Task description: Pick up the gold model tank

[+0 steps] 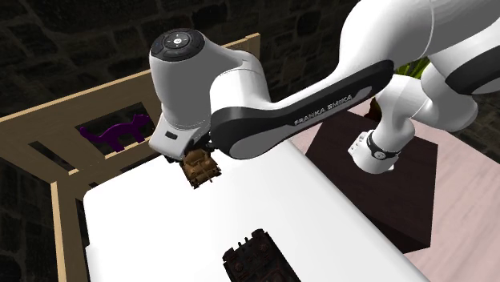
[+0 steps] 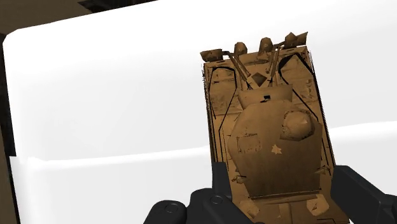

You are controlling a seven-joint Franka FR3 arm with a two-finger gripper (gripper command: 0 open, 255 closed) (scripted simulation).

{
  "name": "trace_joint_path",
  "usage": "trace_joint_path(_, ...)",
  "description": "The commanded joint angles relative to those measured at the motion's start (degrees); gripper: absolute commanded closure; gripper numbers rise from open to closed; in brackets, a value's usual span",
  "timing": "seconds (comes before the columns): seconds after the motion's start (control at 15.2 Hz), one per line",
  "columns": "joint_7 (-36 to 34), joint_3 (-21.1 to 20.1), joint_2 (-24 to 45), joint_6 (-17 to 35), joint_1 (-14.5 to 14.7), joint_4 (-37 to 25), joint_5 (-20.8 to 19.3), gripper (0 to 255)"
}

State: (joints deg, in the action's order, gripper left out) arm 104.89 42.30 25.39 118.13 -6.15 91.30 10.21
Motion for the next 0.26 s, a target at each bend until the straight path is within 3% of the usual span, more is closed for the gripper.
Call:
trace_joint_path(0.0,-0.11,0.2,-0.44,-1.24,0.08,-0.91,-0.33,255)
trace_joint_path(0.2,-0.15,0.3,-0.63,-2.04,0.07,-1.57,-0.47,255)
